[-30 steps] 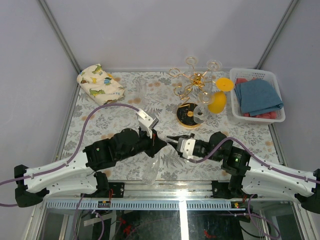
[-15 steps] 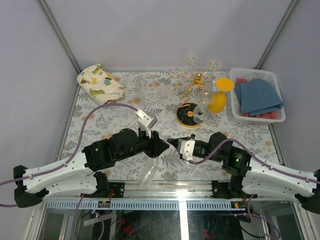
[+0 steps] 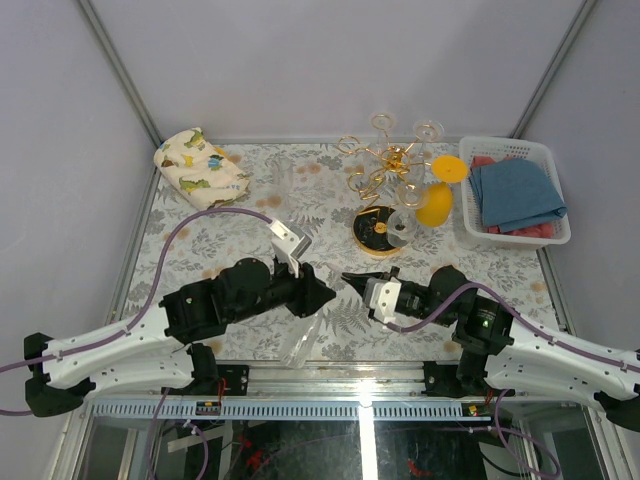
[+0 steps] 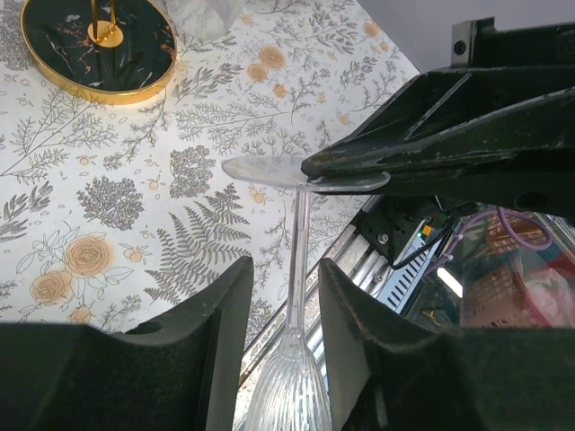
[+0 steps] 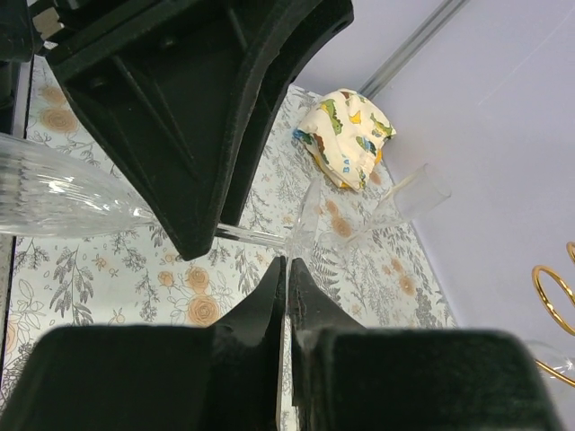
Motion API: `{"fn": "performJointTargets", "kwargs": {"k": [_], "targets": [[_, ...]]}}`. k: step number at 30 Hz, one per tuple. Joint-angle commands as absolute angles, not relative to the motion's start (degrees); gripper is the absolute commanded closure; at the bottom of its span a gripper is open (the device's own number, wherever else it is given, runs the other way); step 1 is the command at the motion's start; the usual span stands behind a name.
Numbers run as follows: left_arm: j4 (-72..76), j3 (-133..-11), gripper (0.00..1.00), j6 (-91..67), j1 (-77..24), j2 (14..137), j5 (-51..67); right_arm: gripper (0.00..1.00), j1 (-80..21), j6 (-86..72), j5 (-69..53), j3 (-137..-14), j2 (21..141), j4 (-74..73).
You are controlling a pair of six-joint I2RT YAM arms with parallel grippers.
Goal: Place the wine glass upside down on the wine glass rack
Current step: Turn the wine glass upside down at the wine rack.
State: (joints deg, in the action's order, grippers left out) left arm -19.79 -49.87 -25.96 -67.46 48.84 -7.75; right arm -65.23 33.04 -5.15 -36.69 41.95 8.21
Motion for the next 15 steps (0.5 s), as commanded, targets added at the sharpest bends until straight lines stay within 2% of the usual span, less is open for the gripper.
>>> {"fn": "performJointTargets", "kwargs": {"k": [1,10,15], "targets": [[-19.69,-48.94,0.67,-26.01,-67.6,49.06,-6.16,1.0,-65.26,33.79,-2.95,-38.76,40.79,9.58],[-18.92,-48.76,0.73,-25.5,-67.67,49.61,-5.39,0.99,-65.22,33.83,-0.99,-37.93,38.71,9.37],[-18.42,-49.27,0.87,-24.92,-67.64,50.72,-5.0,0.98,-65.27,33.14,-1.22,-37.84,38.67,8.51]]}}
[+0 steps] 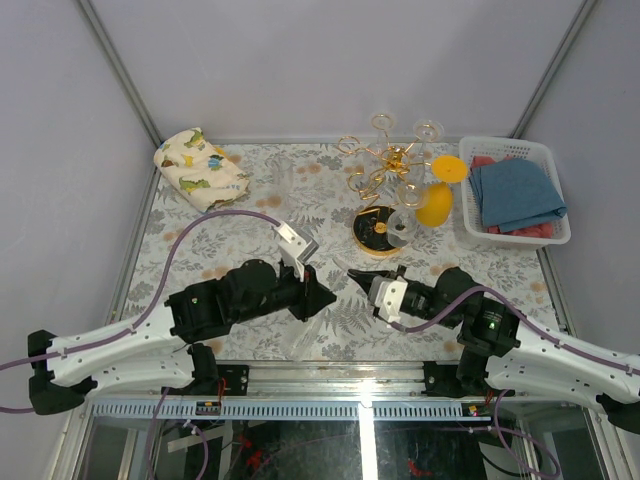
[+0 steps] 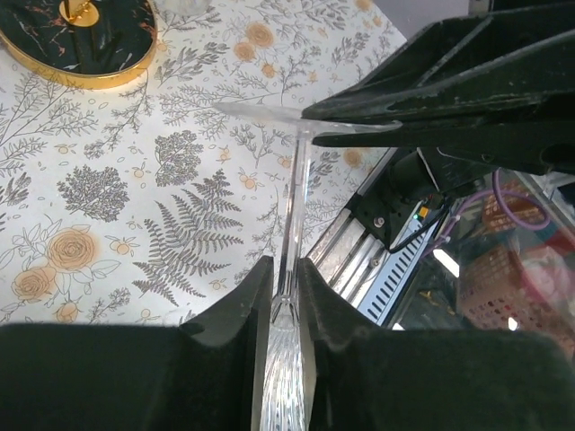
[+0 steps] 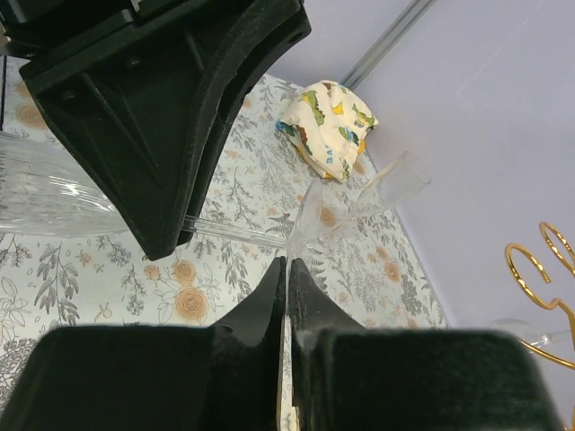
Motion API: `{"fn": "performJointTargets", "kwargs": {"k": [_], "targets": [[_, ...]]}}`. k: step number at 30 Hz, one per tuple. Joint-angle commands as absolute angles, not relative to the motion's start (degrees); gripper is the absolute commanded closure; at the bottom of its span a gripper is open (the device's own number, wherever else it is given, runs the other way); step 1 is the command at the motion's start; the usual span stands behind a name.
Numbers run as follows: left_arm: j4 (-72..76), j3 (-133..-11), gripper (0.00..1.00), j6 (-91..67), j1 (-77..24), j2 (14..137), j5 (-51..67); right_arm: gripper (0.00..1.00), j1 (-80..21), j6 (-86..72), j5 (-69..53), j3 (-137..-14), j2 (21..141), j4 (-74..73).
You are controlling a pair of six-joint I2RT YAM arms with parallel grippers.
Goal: Place the wine glass upside down on the wine glass rack
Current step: Turn the wine glass upside down at the wine rack.
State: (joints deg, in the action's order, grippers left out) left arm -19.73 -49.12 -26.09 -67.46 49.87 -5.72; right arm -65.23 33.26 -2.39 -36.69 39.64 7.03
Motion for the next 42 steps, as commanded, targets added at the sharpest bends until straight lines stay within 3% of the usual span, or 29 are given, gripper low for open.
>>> {"fn": "performJointTargets", "kwargs": {"k": [1,4,12,16,25,37,42], "targets": [[-18.31,-49.47,0.9,-24.78,-67.62,50.9,-5.05,0.98,-65.23,33.0,-1.23,-37.88,38.69,8.26],[-18.03,-49.8,0.97,-24.38,-67.66,51.31,-5.07,0.94,-65.26,32.58,-1.4,-37.58,38.83,7.76],[-15.77,-48.14,1.0,-23.18,-67.59,50.6,-9.67,0.49,-65.24,28.99,0.2,-36.32,36.8,6.63],[-12.08,-46.18,1.0,-20.95,-67.35,49.0,-12.35,0.35,-65.22,25.52,1.44,-35.09,33.88,4.38],[-1.73,-44.86,1.0,-13.31,-67.14,50.57,-17.71,0.22,-65.23,9.92,8.3,-39.35,28.87,-12.78],[-19.59,-56.88,1.0,-23.76,-67.15,62.81,-30.76,0.15,-65.24,-7.67,12.91,-40.56,29.68,-21.39],[-16.15,-53.04,1.0,-24.97,-67.11,62.38,-33.09,0.11,-65.25,-15.03,22.81,-41.68,30.37,-24.59]]}}
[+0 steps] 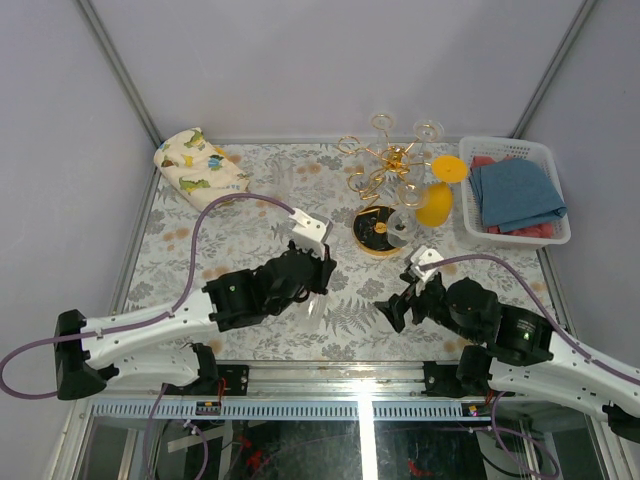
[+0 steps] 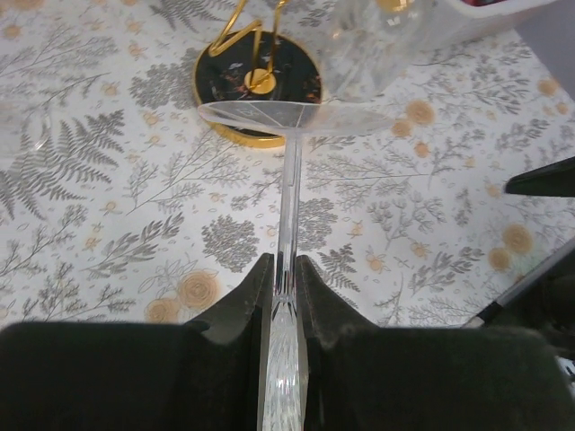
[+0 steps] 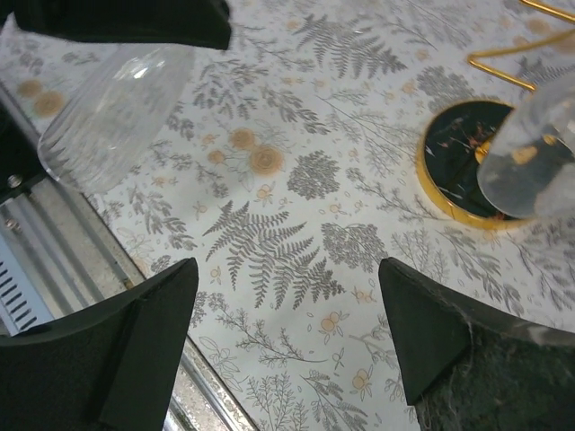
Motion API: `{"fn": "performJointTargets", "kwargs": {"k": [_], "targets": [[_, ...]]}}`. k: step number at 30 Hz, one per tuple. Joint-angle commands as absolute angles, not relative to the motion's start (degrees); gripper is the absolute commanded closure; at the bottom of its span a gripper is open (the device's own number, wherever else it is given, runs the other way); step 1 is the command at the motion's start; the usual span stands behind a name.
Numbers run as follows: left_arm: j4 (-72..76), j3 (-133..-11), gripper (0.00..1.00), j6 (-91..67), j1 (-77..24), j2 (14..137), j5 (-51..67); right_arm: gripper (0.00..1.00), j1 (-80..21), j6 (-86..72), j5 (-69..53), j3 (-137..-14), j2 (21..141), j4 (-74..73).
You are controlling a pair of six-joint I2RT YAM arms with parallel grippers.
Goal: Place the wine glass upside down on the wine glass rack
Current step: Turn the wine glass upside down at the wine rack.
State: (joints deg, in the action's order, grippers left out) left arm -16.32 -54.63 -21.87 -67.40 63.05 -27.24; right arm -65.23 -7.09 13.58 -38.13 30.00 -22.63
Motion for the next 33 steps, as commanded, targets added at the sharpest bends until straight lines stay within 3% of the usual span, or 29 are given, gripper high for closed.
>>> {"fn": "performJointTargets", "kwargs": {"k": [1,9,15,19,23,28,33], "targets": [[-16.11,-52.63,1.0,-25.41,-67.14,62.32,-34.16,0.11,-65.23,-16.84,24.8,-41.8,30.48,-25.22],[-13.79,-50.43,1.0,-23.82,-67.09,61.22,-29.92,0.08,-65.19,-22.41,27.64,-41.92,33.62,-26.61],[-15.5,-50.91,1.0,-23.49,-67.15,60.49,-26.45,0.08,-58.74,-21.49,10.58,-41.95,41.58,-20.21],[-13.65,-49.12,1.0,-21.32,-67.04,57.41,-21.92,0.08,-44.05,-22.76,-7.16,-38.55,38.9,-14.5],[-9.96,-45.4,1.0,-21.45,-66.88,53.09,-23.48,0.07,-36.78,-22.67,-14.86,-37.97,32.95,-13.14],[-5.71,-41.49,1.0,-20.83,-64.45,49.2,-23.92,0.05,-36.65,-22.82,-5.84,-37.49,22.06,-15.76],[1.98,-38.22,1.0,-18.72,-57.29,47.47,-17.13,0.02,-36.65,-20.6,4.2,-36.72,12.36,-18.9]]}}
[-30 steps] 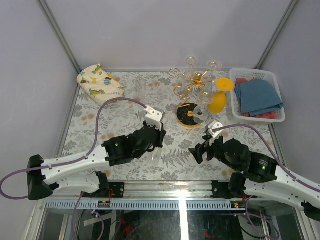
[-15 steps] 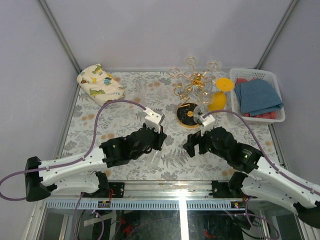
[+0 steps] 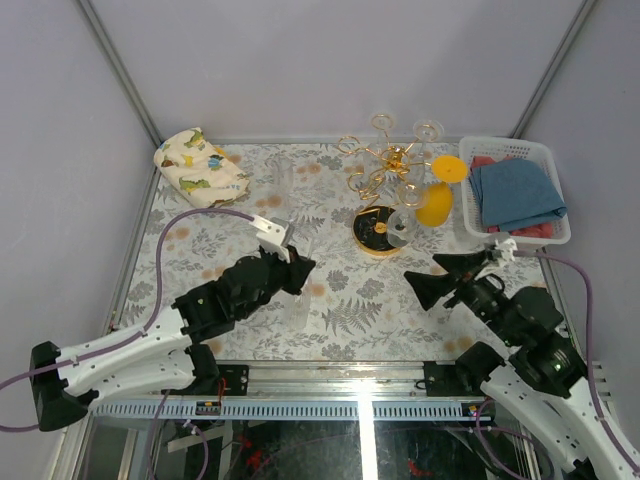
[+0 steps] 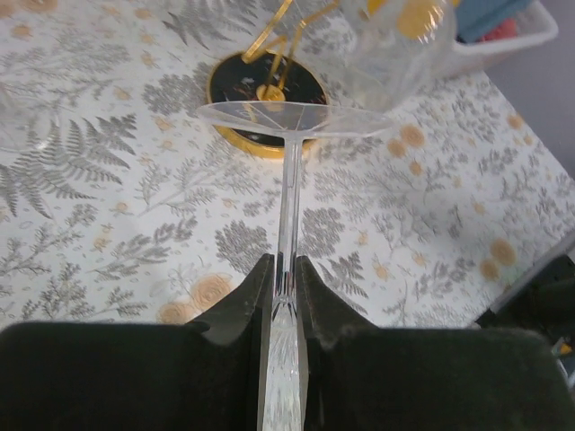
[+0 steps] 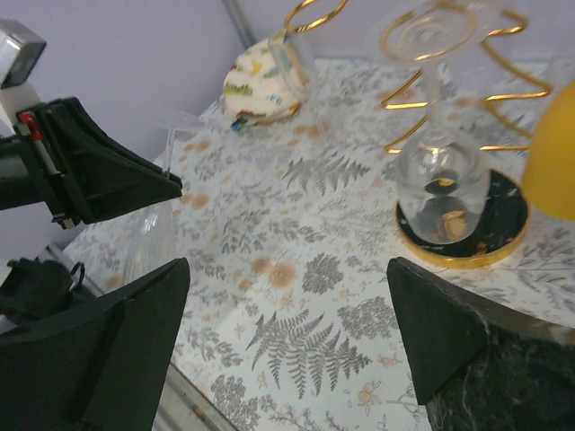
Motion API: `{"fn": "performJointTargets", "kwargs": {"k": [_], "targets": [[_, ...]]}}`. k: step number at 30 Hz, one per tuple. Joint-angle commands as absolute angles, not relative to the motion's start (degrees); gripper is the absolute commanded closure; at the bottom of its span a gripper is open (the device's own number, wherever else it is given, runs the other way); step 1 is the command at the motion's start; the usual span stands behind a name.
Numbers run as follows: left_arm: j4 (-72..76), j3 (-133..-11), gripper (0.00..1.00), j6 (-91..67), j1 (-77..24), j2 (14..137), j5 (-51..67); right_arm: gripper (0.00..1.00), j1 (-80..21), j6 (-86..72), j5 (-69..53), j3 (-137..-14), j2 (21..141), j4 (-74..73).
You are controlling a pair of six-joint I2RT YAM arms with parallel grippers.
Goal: Place the wine glass upside down on the wine glass rack
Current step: Turn the wine glass upside down at the wine rack.
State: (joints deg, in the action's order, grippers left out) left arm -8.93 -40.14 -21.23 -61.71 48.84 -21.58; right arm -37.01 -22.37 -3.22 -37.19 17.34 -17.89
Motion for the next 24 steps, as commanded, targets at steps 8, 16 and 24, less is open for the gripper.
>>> {"fn": "performJointTargets", "kwargs": {"k": [8,16,24], "targets": [[16.78,-37.05,1.0,-10.49,-52.02,49.29,-15.82,0.01,-36.65,-19.24,4.36,-38.56,11.12,-23.99],[22.92,-41.2,1.0,-7.42,-43.04,54.25,-7.92,0.01,-36.65,-18.13,4.67,-38.21,9.51,-26.71],[32.59,-41.63,1.0,-2.87,-39.3,59.59,-2.73,0.01,-36.65,-17.17,5.75,-38.44,9.18,-26.54]]}}
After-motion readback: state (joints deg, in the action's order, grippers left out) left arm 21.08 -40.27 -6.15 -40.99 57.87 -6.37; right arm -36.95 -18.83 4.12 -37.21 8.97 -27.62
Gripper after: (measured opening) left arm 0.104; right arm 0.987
